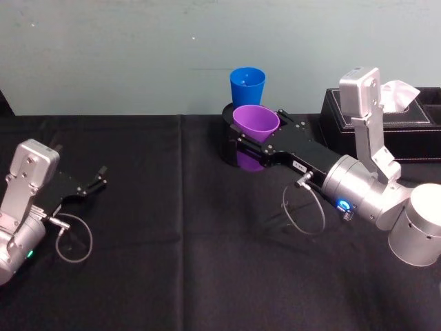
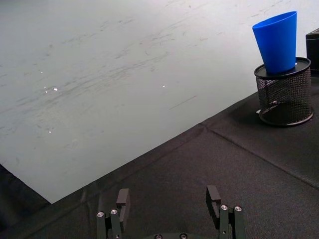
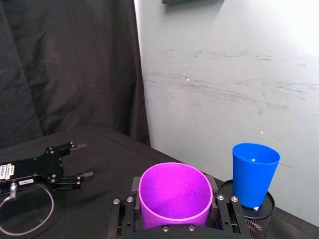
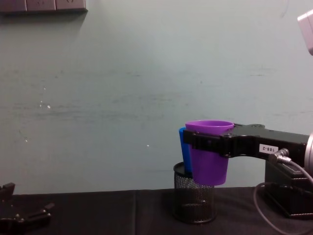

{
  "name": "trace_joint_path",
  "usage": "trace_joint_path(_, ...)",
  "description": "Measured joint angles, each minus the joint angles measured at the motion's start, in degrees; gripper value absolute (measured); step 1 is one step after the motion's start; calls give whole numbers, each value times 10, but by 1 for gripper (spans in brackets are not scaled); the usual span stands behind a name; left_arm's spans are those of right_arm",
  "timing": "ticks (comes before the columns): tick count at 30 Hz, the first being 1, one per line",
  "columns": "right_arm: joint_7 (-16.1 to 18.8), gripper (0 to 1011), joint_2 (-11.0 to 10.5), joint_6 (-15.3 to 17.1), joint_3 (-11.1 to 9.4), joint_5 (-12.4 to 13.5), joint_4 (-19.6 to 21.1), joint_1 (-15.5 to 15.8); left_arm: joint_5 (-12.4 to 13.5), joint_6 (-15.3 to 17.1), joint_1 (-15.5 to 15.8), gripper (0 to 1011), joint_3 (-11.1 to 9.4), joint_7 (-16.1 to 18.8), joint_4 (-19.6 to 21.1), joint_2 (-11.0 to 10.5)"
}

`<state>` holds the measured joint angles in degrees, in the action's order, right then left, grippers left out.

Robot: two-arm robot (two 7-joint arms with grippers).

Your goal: Pick up one cup with a gripper and tap it against the other cup.

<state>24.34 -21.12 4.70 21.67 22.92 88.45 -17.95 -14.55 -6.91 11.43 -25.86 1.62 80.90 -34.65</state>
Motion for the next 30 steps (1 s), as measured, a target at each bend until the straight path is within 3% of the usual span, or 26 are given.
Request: trace_joint_path(30, 0, 743, 0, 0, 0, 0, 0, 0, 0, 0, 0, 1000, 0, 0, 0, 0)
